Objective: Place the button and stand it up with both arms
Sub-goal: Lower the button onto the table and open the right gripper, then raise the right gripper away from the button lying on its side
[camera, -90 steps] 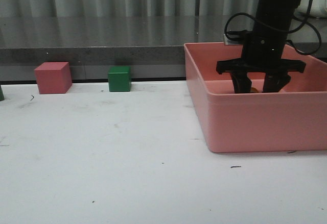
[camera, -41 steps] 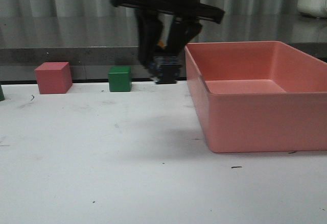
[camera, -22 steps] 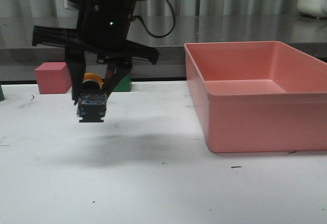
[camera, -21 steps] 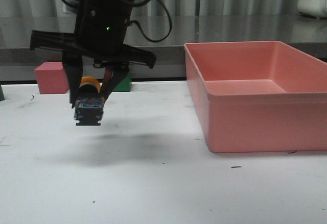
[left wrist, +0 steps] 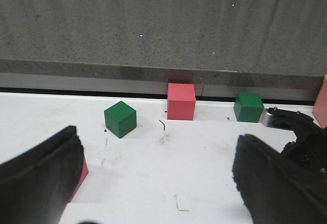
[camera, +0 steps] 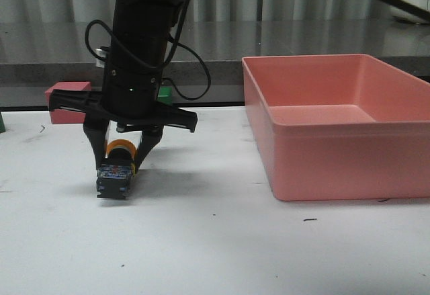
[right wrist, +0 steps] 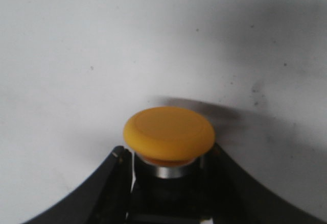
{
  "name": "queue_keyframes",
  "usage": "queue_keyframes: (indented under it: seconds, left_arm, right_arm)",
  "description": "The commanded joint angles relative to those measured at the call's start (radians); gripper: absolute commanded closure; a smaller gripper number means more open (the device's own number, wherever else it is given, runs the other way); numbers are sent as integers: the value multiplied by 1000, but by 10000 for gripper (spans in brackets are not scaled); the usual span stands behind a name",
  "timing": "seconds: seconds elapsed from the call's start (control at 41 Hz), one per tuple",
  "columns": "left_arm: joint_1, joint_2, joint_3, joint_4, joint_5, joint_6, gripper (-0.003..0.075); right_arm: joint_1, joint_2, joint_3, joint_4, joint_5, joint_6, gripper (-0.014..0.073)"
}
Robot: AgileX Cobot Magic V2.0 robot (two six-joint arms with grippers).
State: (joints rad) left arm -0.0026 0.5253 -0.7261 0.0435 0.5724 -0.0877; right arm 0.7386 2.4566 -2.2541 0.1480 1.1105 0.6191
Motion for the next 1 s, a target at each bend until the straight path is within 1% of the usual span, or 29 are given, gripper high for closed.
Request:
queue_keyframes:
  seconds: [0.0,0.097,0.146,0.268,0.317,0.536,0.609,0.707,0.78,0.975]
  left_arm:
    - [1,11,-33,-6,-76,-6,137]
    - [1,11,-33,-6,-76,-6,137]
    - [1,11,-33,-6,-76,-6,137]
    - [1,11,-33,-6,-76,-6,137]
    - [1,11,-33,-6,-76,-6,137]
    - [1,11,-33,-6,-76,-6,137]
    - [1,11,-33,-6,-76,-6,137]
    - [1,11,-33,-6,-76,-6,137]
    - [1,11,-33,-6,-76,-6,137]
    - [1,11,-33,-6,-76,-6,137]
  right_arm:
    - [-7,-63,-34,4,-35,30,335]
    - [-7,-61,-34,8,-35,37,323]
    - [-7,-61,-34,8,-32,37,297]
    - [-7,-61,-34,11,-28,37,192]
    - [-7,-63,-34,11,-25,37,169]
    - [-7,-80,-35,10,-2,33,162]
    - [-7,-98,-35,-2,13,-4,162]
    - [-7,-135,-35,-26,50,-117,162]
    - [-7,-171,-35,-59,85,-188,162]
    - [-9,-295,-35,-156,171,-327,162]
